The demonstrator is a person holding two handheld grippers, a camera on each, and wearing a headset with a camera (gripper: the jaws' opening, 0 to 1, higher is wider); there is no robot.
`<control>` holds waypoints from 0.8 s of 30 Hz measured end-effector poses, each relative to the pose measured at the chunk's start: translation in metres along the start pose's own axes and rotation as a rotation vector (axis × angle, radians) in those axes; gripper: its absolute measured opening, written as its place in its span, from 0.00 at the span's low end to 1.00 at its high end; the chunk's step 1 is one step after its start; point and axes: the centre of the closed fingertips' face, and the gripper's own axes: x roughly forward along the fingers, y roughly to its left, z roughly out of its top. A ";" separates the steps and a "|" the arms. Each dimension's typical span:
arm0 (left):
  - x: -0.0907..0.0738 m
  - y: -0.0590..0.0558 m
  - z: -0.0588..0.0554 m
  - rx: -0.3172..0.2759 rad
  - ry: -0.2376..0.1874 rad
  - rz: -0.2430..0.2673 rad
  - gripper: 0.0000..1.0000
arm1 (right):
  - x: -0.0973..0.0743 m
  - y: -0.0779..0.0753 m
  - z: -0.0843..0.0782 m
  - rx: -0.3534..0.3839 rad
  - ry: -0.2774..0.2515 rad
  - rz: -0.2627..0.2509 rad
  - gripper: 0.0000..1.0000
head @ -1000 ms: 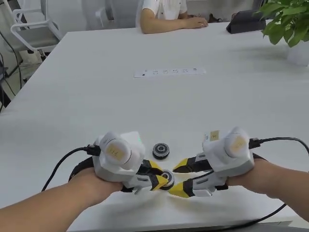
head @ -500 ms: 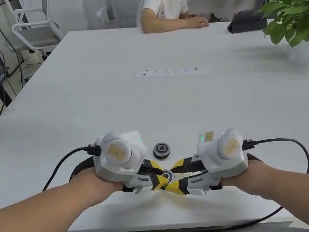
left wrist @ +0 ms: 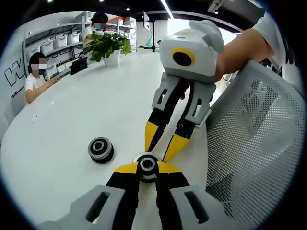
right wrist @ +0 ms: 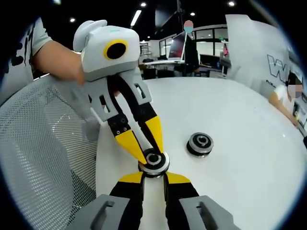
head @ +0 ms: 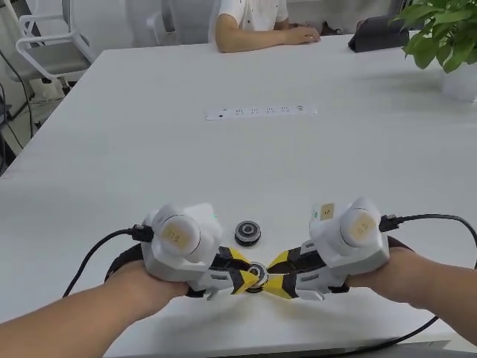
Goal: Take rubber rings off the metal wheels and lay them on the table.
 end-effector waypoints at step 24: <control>0.000 0.000 -0.001 -0.010 0.000 0.009 0.07 | -0.002 -0.006 -0.003 0.083 0.008 -0.020 0.00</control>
